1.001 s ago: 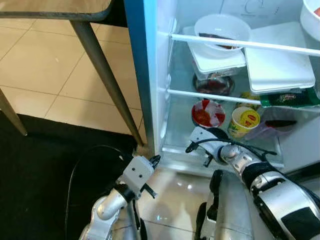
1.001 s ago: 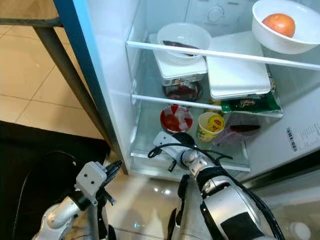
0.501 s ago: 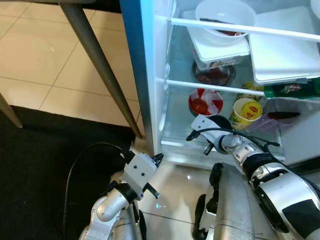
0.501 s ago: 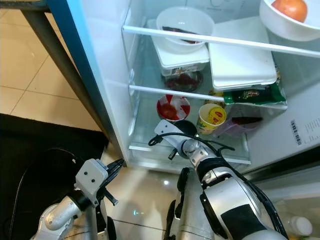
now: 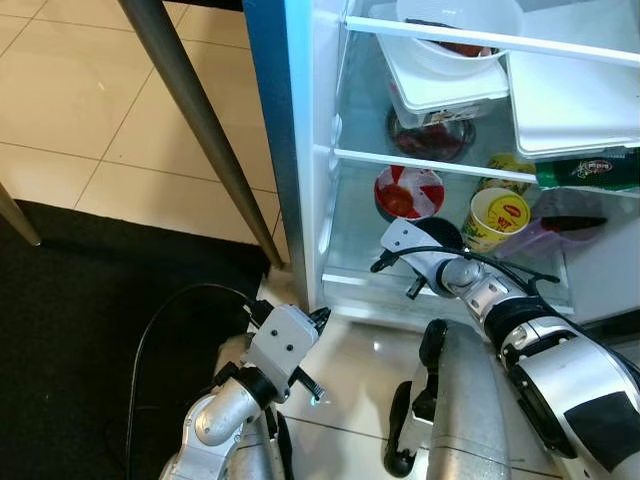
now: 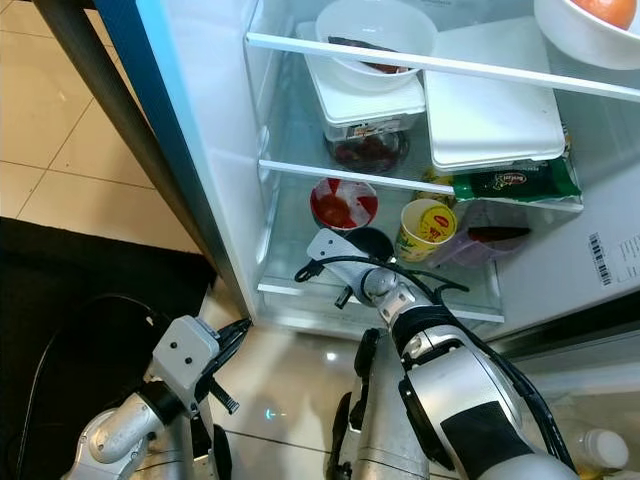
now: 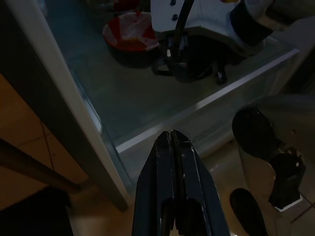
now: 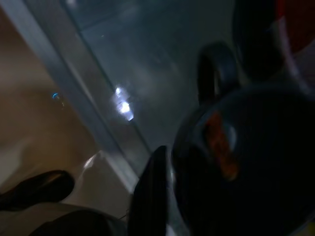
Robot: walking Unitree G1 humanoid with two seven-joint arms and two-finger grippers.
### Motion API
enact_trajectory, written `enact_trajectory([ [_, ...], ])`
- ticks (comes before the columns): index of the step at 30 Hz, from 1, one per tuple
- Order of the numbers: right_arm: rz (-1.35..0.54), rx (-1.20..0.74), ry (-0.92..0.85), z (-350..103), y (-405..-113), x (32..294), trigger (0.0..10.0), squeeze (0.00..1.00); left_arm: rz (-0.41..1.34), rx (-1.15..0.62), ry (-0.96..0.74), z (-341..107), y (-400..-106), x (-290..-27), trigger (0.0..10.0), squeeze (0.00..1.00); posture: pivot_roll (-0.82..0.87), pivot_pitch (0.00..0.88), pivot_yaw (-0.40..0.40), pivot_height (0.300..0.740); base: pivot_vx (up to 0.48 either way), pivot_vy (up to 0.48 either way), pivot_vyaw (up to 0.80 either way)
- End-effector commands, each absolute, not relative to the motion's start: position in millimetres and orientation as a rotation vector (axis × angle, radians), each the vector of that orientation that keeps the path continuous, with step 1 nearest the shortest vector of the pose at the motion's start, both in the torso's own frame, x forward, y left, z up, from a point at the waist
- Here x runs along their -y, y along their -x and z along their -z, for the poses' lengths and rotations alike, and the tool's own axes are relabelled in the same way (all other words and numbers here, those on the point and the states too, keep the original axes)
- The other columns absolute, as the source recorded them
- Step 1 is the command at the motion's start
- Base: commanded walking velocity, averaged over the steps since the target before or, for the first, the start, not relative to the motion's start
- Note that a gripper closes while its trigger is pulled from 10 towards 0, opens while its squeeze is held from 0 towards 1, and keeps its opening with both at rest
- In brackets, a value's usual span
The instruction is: Restocking fridge
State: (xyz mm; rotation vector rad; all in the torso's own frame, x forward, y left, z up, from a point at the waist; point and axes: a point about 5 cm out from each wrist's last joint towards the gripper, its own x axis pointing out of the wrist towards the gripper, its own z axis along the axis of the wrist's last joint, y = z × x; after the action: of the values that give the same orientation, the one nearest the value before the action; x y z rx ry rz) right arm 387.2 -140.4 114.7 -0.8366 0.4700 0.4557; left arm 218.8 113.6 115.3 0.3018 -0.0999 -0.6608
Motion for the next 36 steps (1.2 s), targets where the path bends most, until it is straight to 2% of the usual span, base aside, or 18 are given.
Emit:
enact_trajectory([
  [1, -0.426, -0.474, 0.827, -113, -387, 147, 10.0, 0.95, 0.671, 0.063, -0.303, -110, -213, -115, 10.0, 0.00, 0.25, 0.451, -0.046, 0.485, 0.000, 0.000, 0.00],
  [9, -0.398, -0.455, 0.795, -117, -388, 153, 10.0, 0.95, 0.639, 0.082, -0.310, -115, -218, -117, 10.0, 0.00, 0.25, 0.442, -0.047, 0.485, 0.000, 0.000, 0.00],
  [11, -0.369, -0.432, 0.775, -124, -391, 158, 10.0, 0.58, 0.637, 0.085, -0.312, -115, -220, -117, 10.0, 0.00, 0.24, 0.427, -0.047, 0.485, 0.000, 0.000, 0.00],
  [12, -0.355, -0.421, 0.768, -127, -393, 162, 10.0, 0.23, 0.637, 0.086, -0.313, -115, -221, -116, 10.0, 0.00, 0.24, 0.418, -0.048, 0.485, 0.000, 0.000, 0.00],
  [13, -0.343, -0.411, 0.759, -130, -394, 164, 10.0, 0.00, 0.637, 0.086, -0.314, -114, -223, -116, 10.0, 0.00, 0.24, 0.409, -0.049, 0.485, 0.000, 0.000, 0.00],
  [23, -0.276, -0.331, 0.613, -153, -398, 198, 10.0, 0.00, 0.620, 0.134, -0.306, -118, -240, -109, 10.0, 0.00, 0.21, 0.334, -0.063, 0.485, 0.000, 0.000, 0.00],
  [30, -0.478, -0.370, 0.600, -135, -382, 209, 10.0, 0.00, 0.631, 0.164, -0.303, -119, -257, -100, 10.0, 0.00, 0.17, 0.236, -0.062, 0.485, 0.000, 0.000, 0.00],
  [36, -0.560, -0.391, 0.544, -123, -372, 215, 10.0, 0.00, 0.641, 0.174, -0.308, -117, -263, -97, 10.0, 0.00, 0.16, 0.196, -0.062, 0.485, 0.000, 0.000, 0.00],
])
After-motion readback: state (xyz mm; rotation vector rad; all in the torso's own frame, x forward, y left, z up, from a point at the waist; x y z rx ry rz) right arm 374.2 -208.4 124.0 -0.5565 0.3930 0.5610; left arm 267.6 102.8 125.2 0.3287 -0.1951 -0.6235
